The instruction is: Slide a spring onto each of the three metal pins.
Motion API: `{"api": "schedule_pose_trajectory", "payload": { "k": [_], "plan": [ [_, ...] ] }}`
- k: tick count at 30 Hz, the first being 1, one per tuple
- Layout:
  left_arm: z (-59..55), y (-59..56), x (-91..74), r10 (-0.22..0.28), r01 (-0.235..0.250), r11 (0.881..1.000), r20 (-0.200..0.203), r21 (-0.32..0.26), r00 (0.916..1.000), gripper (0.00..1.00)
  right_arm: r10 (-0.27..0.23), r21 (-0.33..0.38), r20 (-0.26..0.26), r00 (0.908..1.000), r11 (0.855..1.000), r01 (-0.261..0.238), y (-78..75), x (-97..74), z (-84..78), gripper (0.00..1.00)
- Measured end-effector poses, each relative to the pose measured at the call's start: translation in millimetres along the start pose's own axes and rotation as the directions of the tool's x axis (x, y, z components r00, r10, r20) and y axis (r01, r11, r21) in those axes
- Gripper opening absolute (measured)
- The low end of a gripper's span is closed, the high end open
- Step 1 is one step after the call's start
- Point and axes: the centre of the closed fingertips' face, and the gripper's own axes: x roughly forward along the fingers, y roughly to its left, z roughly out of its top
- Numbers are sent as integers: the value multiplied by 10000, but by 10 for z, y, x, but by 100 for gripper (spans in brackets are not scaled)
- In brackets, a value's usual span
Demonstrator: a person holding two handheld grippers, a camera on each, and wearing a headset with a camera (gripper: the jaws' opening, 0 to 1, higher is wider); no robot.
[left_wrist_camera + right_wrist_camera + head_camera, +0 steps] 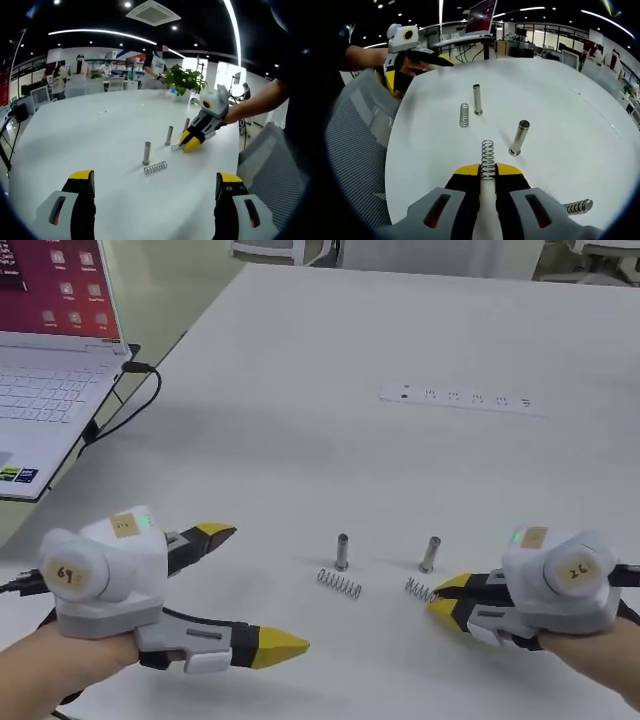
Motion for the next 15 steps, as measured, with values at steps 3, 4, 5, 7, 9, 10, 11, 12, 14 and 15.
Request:
{"api": "schedule_pose_trajectory", "payload": {
  "k": [3,4,5,7,9,10,11,12,14,15],
  "plan": [
    [25,0,-1,-10,10,10000,39,46,10000,98,75,-96,36,10000,9999,-75,11,-46,43,8],
    [31,-2,1,-20,20,10000,54,44,10000,98,84,-144,62,9999,9999,-84,16,-63,56,8],
    [37,-4,4,-22,21,10000,64,62,10000,98,108,-150,72,9999,9998,-107,23,-82,67,8],
    [43,-19,14,-70,69,9999,74,88,9999,98,122,-153,140,9998,9998,-120,24,-113,79,8],
    [47,-38,26,-126,125,9998,85,125,9999,98,148,-166,181,9997,9998,-145,38,-165,100,8],
    [47,-47,31,-149,148,9998,88,145,9999,98,162,-297,199,9997,9994,-156,51,-196,111,8],
    [48,-60,39,-176,174,9997,104,166,9998,98,143,-383,178,9997,9992,-136,52,-216,111,8],
    [47,-72,44,-219,217,9996,108,162,9997,98,159,-390,175,9997,9991,-152,58,-249,115,8],
    [46,-99,54,-299,297,9994,122,181,9995,98,173,-403,211,9996,9991,-164,57,-307,126,8],
    [51,-109,55,-326,323,9993,148,184,9994,98,177,-419,218,9996,9990,-168,57,-330,130,8]
  ]
}}
